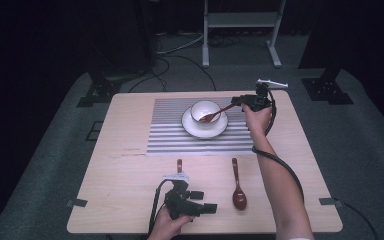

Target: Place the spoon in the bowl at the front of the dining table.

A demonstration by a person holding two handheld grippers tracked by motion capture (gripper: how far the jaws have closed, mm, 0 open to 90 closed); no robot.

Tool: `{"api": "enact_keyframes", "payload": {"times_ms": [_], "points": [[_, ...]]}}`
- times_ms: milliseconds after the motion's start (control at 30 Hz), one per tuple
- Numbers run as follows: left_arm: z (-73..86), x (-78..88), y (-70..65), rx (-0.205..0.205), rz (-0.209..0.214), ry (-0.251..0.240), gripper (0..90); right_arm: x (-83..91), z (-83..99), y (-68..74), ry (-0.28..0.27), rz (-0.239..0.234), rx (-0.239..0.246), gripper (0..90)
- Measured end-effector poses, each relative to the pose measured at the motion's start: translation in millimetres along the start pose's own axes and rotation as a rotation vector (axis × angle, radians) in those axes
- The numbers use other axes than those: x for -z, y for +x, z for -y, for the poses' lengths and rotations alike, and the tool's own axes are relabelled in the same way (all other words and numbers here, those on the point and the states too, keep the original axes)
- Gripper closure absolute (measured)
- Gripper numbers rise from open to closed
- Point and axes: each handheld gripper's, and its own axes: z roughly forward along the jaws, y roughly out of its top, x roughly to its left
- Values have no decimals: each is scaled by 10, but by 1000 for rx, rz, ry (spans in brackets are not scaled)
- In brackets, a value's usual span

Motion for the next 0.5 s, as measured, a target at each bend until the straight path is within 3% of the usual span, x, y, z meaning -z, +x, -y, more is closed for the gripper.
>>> {"api": "enact_keyframes", "payload": {"times_ms": [233, 500], "points": [[-13, 2, 2, 1, -2, -7, 55, 6, 47, -10, 27, -7, 4, 644], [-22, 2, 9, 3, -6, -6, 55, 13, 161, 8, 53, 1, 40, 615]]}}
